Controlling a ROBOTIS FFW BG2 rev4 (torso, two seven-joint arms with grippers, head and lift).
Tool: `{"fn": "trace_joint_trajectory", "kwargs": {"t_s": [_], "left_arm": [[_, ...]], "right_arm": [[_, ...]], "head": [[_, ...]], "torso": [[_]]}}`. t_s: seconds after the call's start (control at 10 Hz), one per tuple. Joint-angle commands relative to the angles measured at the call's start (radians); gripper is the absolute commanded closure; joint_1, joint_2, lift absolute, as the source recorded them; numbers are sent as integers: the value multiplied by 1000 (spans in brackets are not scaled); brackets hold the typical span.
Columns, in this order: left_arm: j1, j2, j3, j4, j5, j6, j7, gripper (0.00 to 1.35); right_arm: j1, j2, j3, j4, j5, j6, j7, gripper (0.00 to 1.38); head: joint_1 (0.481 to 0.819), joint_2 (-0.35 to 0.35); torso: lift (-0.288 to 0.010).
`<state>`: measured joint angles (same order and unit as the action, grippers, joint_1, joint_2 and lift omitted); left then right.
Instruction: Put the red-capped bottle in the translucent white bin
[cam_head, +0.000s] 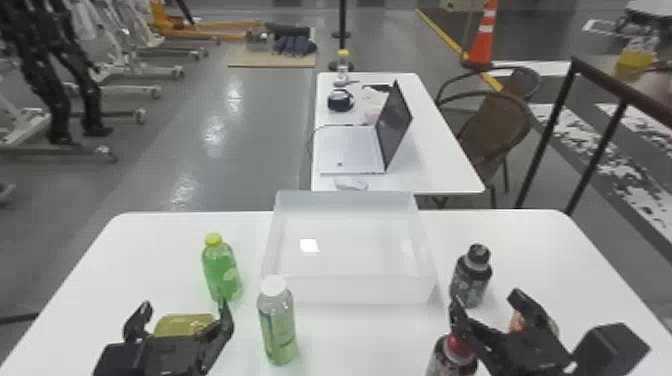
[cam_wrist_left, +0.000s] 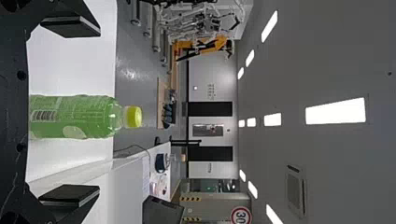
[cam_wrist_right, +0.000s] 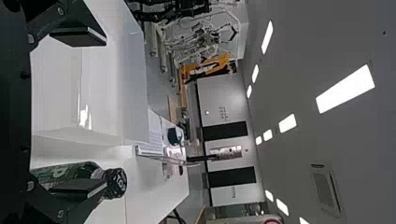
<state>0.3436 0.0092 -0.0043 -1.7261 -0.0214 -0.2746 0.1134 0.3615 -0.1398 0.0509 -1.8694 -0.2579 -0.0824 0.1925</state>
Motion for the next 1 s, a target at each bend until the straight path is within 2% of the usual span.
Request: {"fn": "trace_joint_trajectory", "kwargs": {"t_s": [0.0,0.4,0.9], "left_arm": [[0,0,-2,2,0,0,0,116],[-3,3,-5,6,1,3,0,116],[-12,11,-14,14,11,3,0,114]], "right_arm": [[-4,-21,0,-17,-11,56,28,217],[36,-33,-17,-105,-12,210,97,217],[56,-32,-40,-109,19,286,153,217]], "head": [[549,0],[549,0],[549,0]], "torso": [[-100],[-100],[-100]]}}
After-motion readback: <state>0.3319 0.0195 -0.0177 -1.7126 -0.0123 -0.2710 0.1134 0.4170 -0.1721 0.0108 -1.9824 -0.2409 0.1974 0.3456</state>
